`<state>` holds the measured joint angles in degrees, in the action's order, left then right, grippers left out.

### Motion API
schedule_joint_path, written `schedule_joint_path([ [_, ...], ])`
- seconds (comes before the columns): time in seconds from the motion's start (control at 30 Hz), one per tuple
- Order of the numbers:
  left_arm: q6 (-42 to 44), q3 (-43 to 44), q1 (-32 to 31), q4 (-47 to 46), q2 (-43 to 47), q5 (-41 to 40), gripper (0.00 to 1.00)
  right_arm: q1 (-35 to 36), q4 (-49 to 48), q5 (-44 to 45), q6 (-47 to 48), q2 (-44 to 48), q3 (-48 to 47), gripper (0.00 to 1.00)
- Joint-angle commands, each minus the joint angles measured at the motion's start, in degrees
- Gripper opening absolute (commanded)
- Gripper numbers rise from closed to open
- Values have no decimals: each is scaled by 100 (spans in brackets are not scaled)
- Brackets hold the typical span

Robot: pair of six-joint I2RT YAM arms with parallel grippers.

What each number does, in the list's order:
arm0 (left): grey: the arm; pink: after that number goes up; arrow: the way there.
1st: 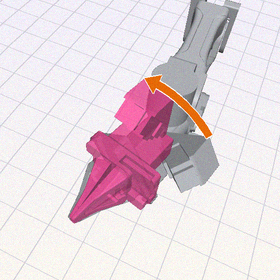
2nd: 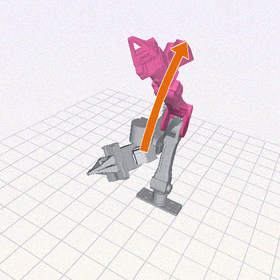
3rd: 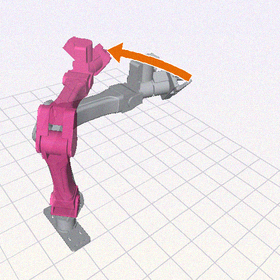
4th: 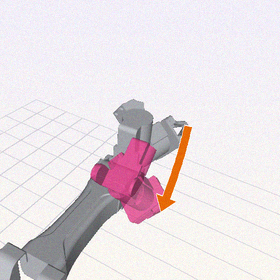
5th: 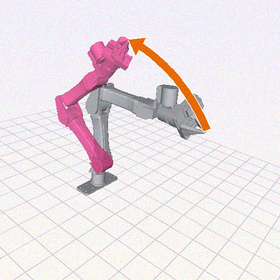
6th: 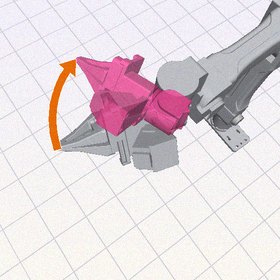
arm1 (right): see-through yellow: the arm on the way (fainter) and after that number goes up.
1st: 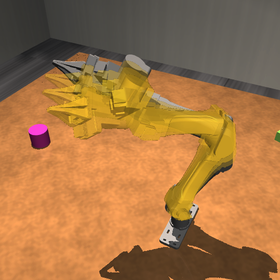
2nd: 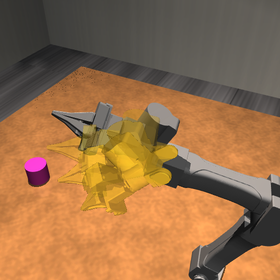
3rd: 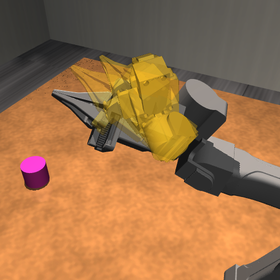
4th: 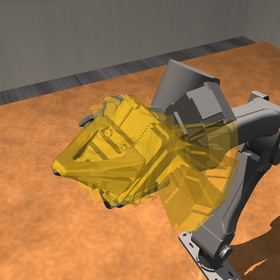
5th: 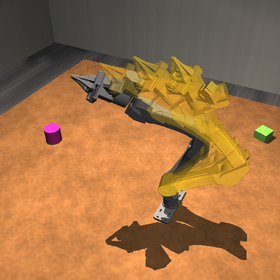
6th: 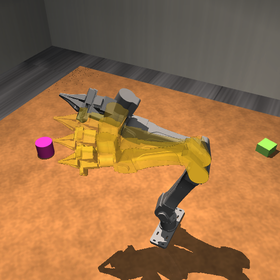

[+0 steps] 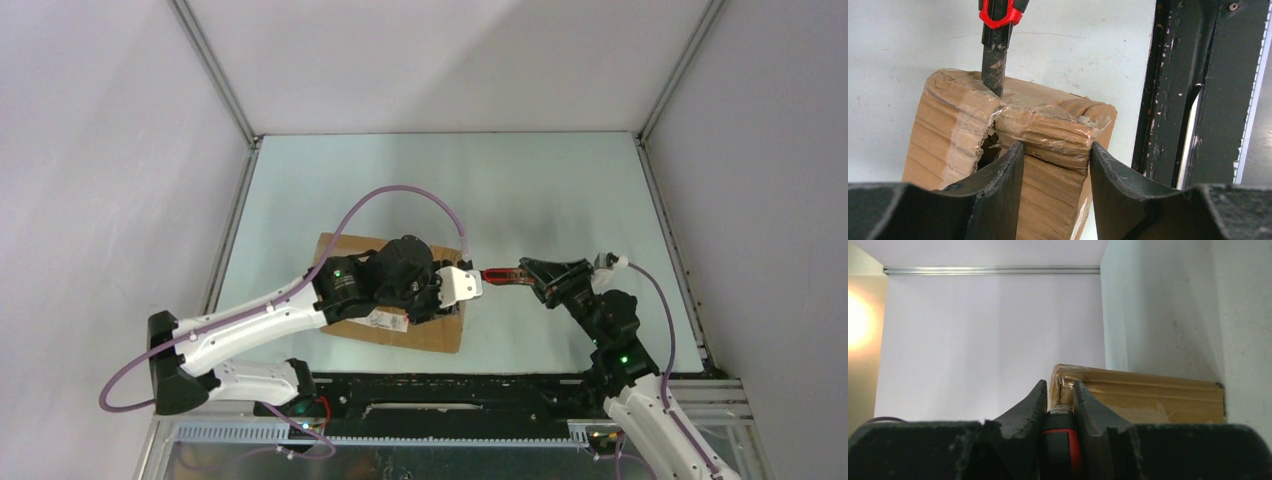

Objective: Unpack the express box
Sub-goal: Cut the express box at the center of the board.

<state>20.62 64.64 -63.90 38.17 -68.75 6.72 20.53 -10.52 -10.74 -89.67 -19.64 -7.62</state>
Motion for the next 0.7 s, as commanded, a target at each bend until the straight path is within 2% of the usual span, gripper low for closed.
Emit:
schedule_joint_path([
  [0.0,27,-293,-99,134,-6,-22,38,146,-471,221,-122,-280,-120,0],
  [0.27,64,-467,-175,12,109,-193,22,347,-707,405,-355,-305,18,0],
  [0.67,94,-558,-193,-92,208,-267,15,379,-600,510,-529,-140,53,0],
])
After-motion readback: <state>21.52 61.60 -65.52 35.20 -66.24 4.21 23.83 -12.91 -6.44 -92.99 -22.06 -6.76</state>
